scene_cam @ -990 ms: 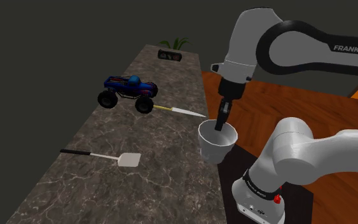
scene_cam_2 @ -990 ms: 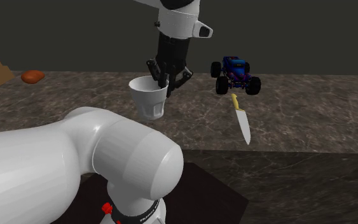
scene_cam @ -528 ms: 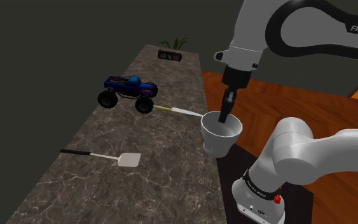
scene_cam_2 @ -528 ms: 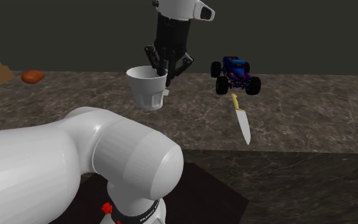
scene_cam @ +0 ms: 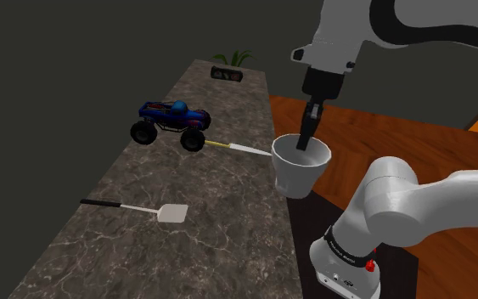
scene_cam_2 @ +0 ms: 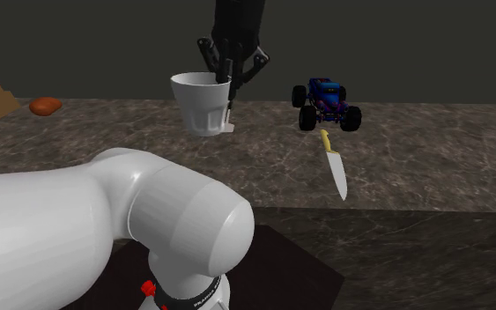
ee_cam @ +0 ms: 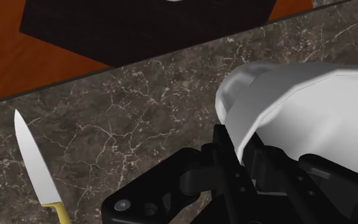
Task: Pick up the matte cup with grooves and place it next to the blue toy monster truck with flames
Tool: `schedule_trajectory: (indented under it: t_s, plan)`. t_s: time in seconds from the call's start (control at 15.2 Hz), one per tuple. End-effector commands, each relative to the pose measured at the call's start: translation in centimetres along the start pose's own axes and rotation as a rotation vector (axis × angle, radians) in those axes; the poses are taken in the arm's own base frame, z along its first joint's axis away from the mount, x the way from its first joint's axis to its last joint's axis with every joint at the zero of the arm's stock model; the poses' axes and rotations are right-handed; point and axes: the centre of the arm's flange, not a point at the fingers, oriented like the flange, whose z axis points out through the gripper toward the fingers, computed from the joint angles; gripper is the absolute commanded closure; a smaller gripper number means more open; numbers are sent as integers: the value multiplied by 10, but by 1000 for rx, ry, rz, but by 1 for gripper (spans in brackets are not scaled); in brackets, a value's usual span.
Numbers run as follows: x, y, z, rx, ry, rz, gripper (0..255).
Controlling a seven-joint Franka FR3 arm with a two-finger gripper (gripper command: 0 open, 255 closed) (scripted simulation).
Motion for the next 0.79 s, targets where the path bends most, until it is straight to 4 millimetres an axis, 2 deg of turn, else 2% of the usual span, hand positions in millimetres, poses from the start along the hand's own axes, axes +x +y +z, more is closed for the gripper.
schedule_trajectory:
  t_s: [0.0, 0.26, 0.73]
  plan:
    - [-2, -2, -10, 0, 0, 0, 255]
    - [-4, -6, -31, 0, 0, 0, 255]
    - [88, 4, -38, 0, 0, 0, 255]
